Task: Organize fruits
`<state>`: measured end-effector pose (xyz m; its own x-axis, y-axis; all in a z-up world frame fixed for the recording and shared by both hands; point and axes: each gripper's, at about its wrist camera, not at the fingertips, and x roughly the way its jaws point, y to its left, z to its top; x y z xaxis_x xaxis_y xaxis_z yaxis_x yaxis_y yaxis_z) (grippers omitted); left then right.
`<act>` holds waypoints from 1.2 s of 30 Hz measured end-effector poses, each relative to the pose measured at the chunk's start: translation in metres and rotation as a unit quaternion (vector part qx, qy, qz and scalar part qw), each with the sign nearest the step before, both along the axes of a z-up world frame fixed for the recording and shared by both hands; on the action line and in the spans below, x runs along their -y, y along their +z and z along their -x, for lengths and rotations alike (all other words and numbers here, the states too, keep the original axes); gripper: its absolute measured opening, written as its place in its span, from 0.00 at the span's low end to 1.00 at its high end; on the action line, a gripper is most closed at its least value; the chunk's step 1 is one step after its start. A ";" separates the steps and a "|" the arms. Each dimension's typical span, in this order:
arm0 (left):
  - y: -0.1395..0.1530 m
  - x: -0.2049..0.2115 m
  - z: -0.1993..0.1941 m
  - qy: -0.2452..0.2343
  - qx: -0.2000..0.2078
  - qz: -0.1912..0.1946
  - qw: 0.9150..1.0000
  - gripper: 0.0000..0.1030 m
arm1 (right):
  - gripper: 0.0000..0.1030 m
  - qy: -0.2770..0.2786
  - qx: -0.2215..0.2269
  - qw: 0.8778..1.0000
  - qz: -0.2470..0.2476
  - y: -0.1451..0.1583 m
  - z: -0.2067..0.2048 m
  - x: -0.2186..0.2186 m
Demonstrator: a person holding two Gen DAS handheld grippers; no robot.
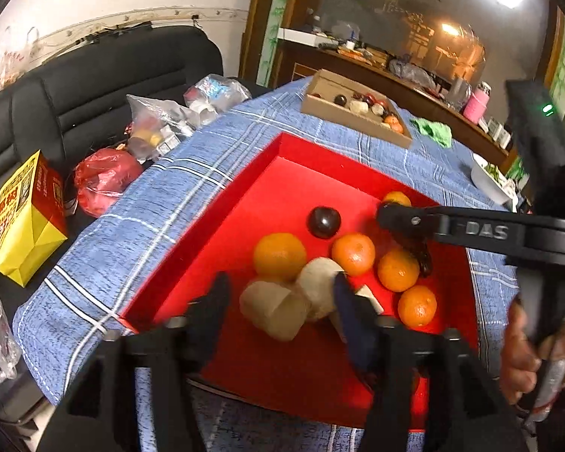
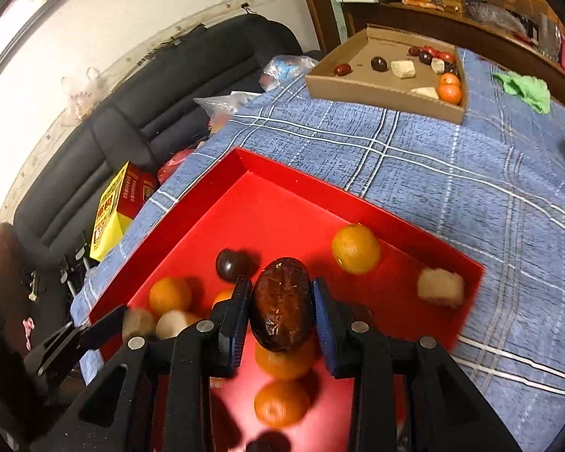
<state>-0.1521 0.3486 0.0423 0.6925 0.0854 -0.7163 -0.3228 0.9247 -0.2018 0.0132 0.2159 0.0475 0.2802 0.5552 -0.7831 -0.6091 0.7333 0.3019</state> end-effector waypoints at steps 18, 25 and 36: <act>0.051 0.041 0.015 0.113 0.061 -0.184 0.975 0.95 | 0.63 -0.057 0.115 0.992 0.008 0.030 0.051 0.074; 0.080 0.065 0.036 0.191 0.094 -0.221 0.952 1.00 | 0.69 -0.078 0.148 0.986 0.004 0.034 0.084 0.108; 0.080 0.089 0.035 0.169 0.074 -0.171 0.968 1.00 | 0.79 -0.056 0.189 0.980 0.030 0.022 0.134 0.120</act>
